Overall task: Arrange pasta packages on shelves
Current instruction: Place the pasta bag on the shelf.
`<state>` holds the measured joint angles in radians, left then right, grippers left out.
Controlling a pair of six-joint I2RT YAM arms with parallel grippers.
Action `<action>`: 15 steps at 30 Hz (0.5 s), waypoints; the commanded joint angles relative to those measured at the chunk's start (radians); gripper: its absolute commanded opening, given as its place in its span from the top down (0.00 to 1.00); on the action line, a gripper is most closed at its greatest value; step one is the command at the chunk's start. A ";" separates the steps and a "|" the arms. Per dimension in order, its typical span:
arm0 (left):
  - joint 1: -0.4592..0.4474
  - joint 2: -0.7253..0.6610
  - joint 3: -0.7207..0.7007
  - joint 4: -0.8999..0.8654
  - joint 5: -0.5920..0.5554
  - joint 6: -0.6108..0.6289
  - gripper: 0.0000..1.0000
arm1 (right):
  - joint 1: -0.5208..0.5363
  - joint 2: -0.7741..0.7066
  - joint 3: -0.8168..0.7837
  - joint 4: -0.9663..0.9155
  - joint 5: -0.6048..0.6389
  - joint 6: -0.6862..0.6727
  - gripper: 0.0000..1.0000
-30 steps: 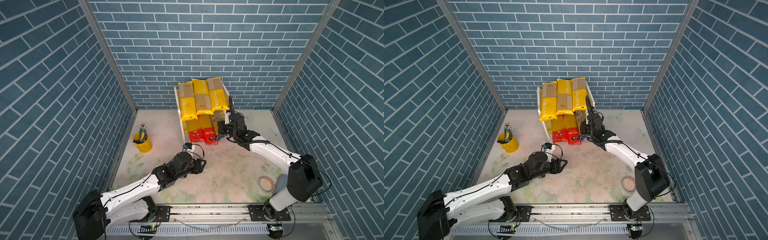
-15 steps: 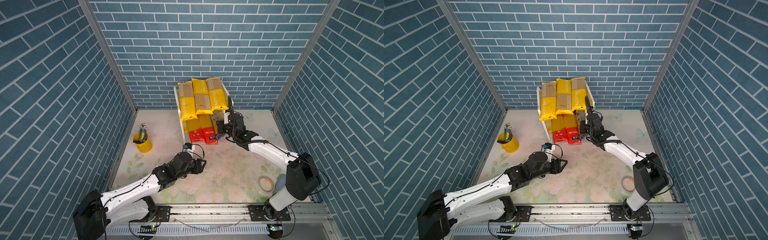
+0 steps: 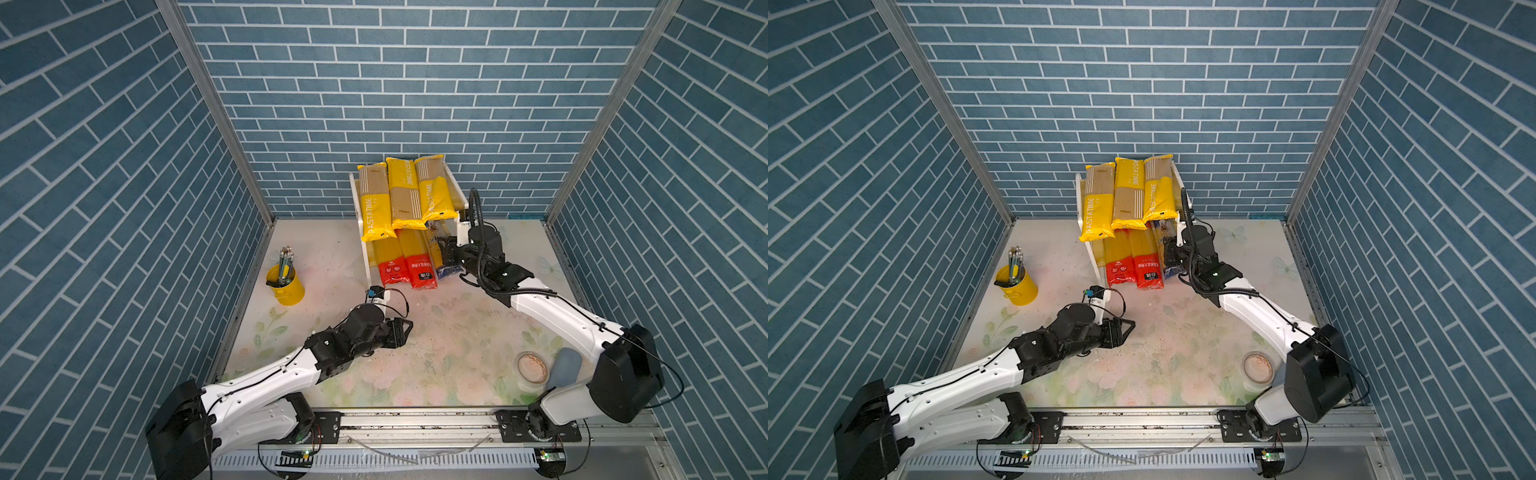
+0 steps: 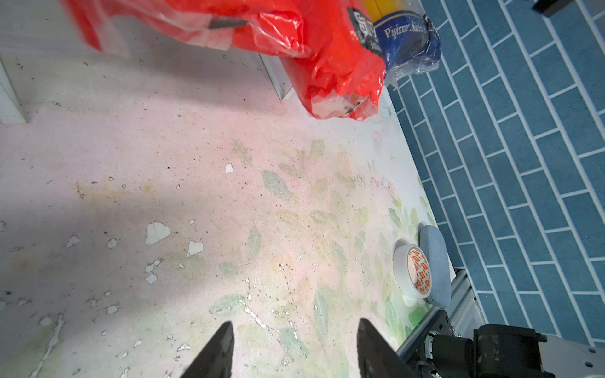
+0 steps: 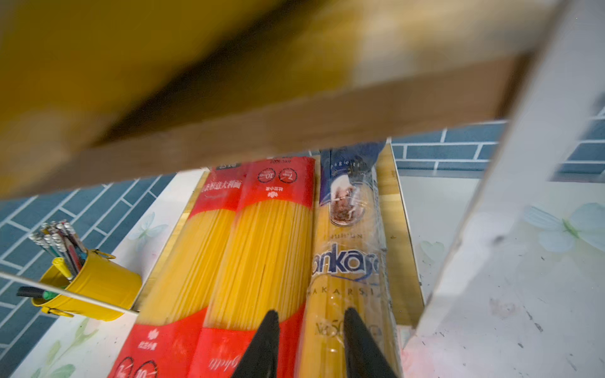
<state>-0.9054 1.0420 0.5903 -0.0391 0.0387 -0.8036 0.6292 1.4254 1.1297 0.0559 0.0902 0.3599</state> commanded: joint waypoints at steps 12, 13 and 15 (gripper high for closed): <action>0.005 -0.022 0.029 -0.012 -0.045 0.072 0.39 | 0.099 -0.281 -0.298 -0.147 0.034 0.015 0.87; 0.005 -0.019 0.034 -0.008 -0.052 0.081 0.39 | 0.099 -0.288 -0.319 -0.152 0.043 0.030 0.89; 0.005 -0.014 0.039 0.003 -0.068 0.097 0.39 | 0.097 -0.289 -0.337 -0.167 0.056 0.048 0.92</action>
<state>-0.9054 1.0283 0.5957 -0.0479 0.0071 -0.7517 0.7288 1.1500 0.8326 -0.0597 0.1001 0.3691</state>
